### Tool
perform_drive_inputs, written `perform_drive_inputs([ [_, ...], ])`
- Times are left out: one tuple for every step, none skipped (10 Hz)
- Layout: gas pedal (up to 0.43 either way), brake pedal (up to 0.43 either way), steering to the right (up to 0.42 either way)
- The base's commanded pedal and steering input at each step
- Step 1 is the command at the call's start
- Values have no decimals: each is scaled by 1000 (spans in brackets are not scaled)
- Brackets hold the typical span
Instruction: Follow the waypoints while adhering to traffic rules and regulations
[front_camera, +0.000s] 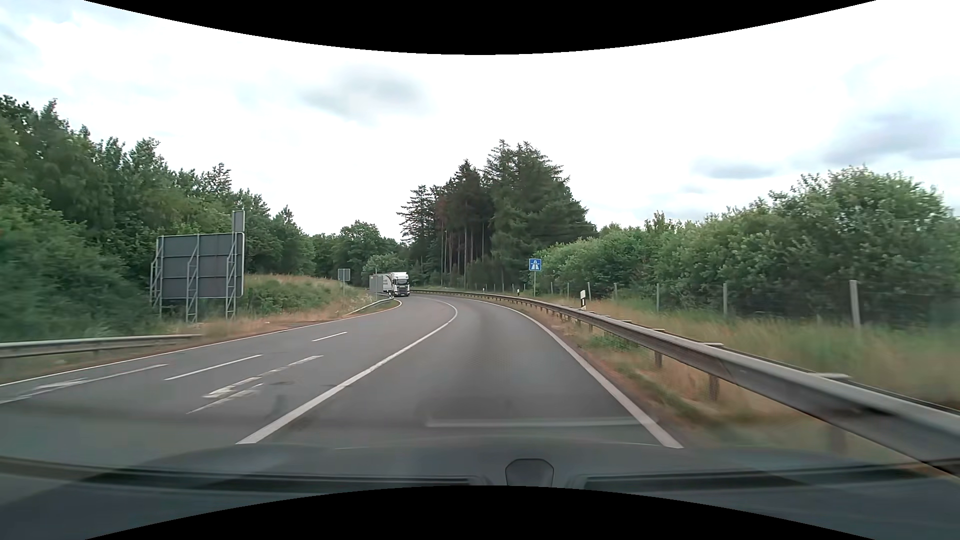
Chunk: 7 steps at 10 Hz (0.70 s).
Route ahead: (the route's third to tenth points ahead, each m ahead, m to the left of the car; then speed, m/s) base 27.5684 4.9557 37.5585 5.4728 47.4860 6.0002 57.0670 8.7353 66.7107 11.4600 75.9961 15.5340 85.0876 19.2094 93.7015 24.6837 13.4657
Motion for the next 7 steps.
perform_drive_inputs([
  [409,0,8],
  [409,0,8],
  [409,0,5],
  [409,0,1],
  [409,0,-4],
  [409,0,-4],
  [398,0,-4],
])
